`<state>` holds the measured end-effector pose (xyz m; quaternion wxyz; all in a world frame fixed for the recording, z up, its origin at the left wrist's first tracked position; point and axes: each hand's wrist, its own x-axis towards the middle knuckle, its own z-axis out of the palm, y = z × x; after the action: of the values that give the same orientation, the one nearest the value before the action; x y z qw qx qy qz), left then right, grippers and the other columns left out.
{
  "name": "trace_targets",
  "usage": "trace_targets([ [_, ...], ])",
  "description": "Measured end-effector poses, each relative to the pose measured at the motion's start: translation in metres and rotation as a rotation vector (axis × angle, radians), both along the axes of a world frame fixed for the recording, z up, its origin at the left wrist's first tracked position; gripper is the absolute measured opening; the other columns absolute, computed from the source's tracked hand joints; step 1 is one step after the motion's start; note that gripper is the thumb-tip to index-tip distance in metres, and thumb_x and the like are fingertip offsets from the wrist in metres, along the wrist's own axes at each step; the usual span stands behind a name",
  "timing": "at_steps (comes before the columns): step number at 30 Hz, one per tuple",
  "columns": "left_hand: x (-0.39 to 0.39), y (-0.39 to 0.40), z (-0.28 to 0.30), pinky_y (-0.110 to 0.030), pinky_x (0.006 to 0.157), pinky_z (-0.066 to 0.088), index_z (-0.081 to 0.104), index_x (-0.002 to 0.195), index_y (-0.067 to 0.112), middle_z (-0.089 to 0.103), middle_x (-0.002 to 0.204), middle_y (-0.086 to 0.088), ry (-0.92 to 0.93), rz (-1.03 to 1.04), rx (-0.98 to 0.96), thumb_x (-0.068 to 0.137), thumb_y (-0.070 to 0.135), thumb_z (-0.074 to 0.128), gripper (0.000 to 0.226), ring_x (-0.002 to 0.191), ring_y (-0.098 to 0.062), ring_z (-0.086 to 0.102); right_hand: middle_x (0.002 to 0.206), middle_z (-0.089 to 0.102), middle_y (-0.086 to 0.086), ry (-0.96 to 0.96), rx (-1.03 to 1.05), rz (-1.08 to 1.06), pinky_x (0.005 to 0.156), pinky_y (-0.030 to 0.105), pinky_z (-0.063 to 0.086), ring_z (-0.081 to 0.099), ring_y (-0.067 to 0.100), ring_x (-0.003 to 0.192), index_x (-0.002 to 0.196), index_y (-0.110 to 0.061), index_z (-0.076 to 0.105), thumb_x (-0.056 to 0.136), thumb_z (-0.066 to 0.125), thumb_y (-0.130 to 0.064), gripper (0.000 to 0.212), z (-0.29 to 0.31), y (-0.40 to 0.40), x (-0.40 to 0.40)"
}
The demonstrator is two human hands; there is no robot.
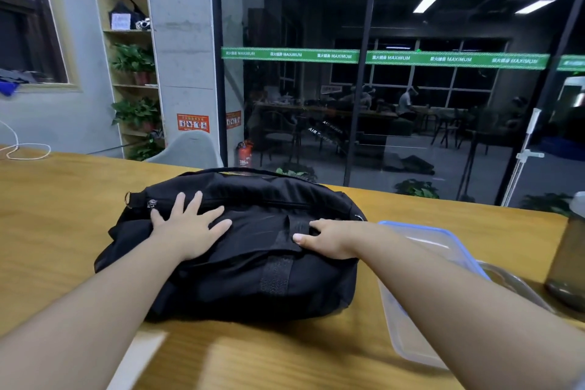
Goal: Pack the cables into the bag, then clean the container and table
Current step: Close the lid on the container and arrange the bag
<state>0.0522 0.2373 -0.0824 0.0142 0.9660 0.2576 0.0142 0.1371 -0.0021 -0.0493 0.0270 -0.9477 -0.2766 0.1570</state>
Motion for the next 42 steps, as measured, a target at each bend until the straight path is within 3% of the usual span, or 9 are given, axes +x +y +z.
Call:
trace_targets([
  [8, -0.010, -0.066, -0.008, -0.052, 0.113, -0.005, 0.006, 0.144, 0.048, -0.006, 0.157, 0.009, -0.101, -0.285, -0.144, 0.094, 0.058, 0.013, 0.051, 0.144, -0.017, -0.011, 0.156, 0.023, -0.004, -0.174, 0.118, 0.062, 0.114, 0.054, 0.013, 0.015, 0.022, 0.145, 0.150, -0.026, 0.022, 0.093, 0.015, -0.065, 0.069, -0.020, -0.011, -0.007],
  [12, -0.024, -0.098, -0.015, -0.052, 0.114, -0.005, 0.014, 0.144, 0.045, -0.004, 0.156, 0.015, -0.057, -0.404, -0.108, 0.091, 0.062, 0.018, 0.056, 0.143, -0.014, -0.013, 0.158, 0.019, -0.002, -0.212, 0.135, 0.072, 0.117, 0.050, 0.009, 0.011, 0.019, 0.146, 0.150, -0.026, 0.022, 0.095, 0.017, -0.061, 0.065, -0.019, -0.022, -0.020],
  [16, -0.035, -0.113, -0.013, -0.056, 0.113, -0.005, 0.020, 0.144, 0.038, -0.004, 0.157, 0.014, 0.005, -0.397, -0.093, 0.090, 0.065, 0.020, 0.061, 0.144, -0.016, -0.010, 0.159, 0.016, -0.001, -0.260, 0.103, 0.103, 0.119, 0.043, 0.005, 0.010, 0.019, 0.146, 0.150, -0.026, 0.023, 0.098, 0.020, -0.057, 0.060, -0.012, -0.038, -0.042],
  [19, -0.040, -0.125, -0.001, -0.052, 0.113, 0.007, 0.031, 0.142, 0.033, 0.015, 0.156, 0.006, -0.019, -0.309, -0.030, 0.096, 0.054, 0.024, 0.051, 0.143, -0.020, 0.013, 0.157, 0.021, -0.002, -0.272, 0.204, 0.135, 0.119, 0.041, 0.008, 0.013, 0.016, 0.146, 0.149, -0.026, 0.026, 0.099, 0.026, -0.051, 0.056, -0.005, -0.057, -0.062],
  [21, -0.044, -0.141, 0.010, -0.047, 0.109, 0.021, 0.048, 0.130, 0.025, 0.039, 0.142, 0.000, -0.146, -0.231, 0.187, 0.098, 0.035, 0.030, 0.038, 0.128, -0.024, 0.040, 0.154, 0.030, -0.004, -0.300, 0.308, 0.155, 0.117, 0.036, 0.015, 0.021, 0.015, 0.142, 0.147, -0.025, 0.030, 0.100, 0.031, -0.046, 0.052, 0.000, -0.075, -0.077],
  [24, -0.050, -0.171, 0.017, -0.037, 0.096, 0.035, 0.050, 0.120, 0.022, 0.050, 0.121, 0.000, -0.368, -0.239, 0.361, 0.092, 0.020, 0.039, 0.030, 0.110, -0.024, 0.051, 0.146, 0.040, -0.008, -0.394, 0.437, 0.163, 0.110, 0.029, 0.022, 0.030, 0.015, 0.137, 0.145, -0.026, 0.034, 0.101, 0.034, -0.041, 0.046, 0.002, -0.102, -0.096],
  [29, -0.055, -0.218, 0.011, -0.037, 0.065, 0.046, 0.064, 0.093, 0.018, 0.063, 0.089, -0.002, -0.593, -0.388, 0.251, 0.079, 0.020, 0.062, 0.015, 0.078, -0.025, 0.062, 0.142, 0.045, -0.010, -0.464, 0.652, 0.104, 0.109, 0.024, 0.025, 0.035, 0.009, 0.134, 0.141, -0.024, 0.040, 0.100, 0.038, -0.033, 0.042, -0.004, -0.144, -0.113],
  [34, -0.068, -0.269, 0.005, -0.034, 0.083, 0.037, 0.054, 0.118, 0.023, 0.056, 0.116, 0.005, -0.715, -0.494, 0.082, 0.094, 0.027, 0.039, 0.028, 0.103, -0.020, 0.053, 0.140, 0.046, -0.008, -0.483, 0.793, -0.015, 0.105, 0.020, 0.028, 0.037, 0.006, 0.131, 0.138, -0.019, 0.042, 0.099, 0.042, -0.033, 0.041, -0.016, -0.179, -0.130],
  [42, -0.084, -0.342, -0.019, -0.032, 0.092, 0.035, 0.043, 0.128, 0.024, 0.045, 0.131, 0.008, -0.707, -0.607, -0.259, 0.094, 0.031, 0.040, 0.035, 0.119, -0.016, 0.044, 0.133, 0.048, -0.012, -0.587, 0.885, -0.195, 0.102, 0.020, 0.031, 0.041, 0.005, 0.126, 0.136, -0.021, 0.042, 0.096, 0.049, -0.029, 0.041, -0.039, -0.248, -0.154],
])
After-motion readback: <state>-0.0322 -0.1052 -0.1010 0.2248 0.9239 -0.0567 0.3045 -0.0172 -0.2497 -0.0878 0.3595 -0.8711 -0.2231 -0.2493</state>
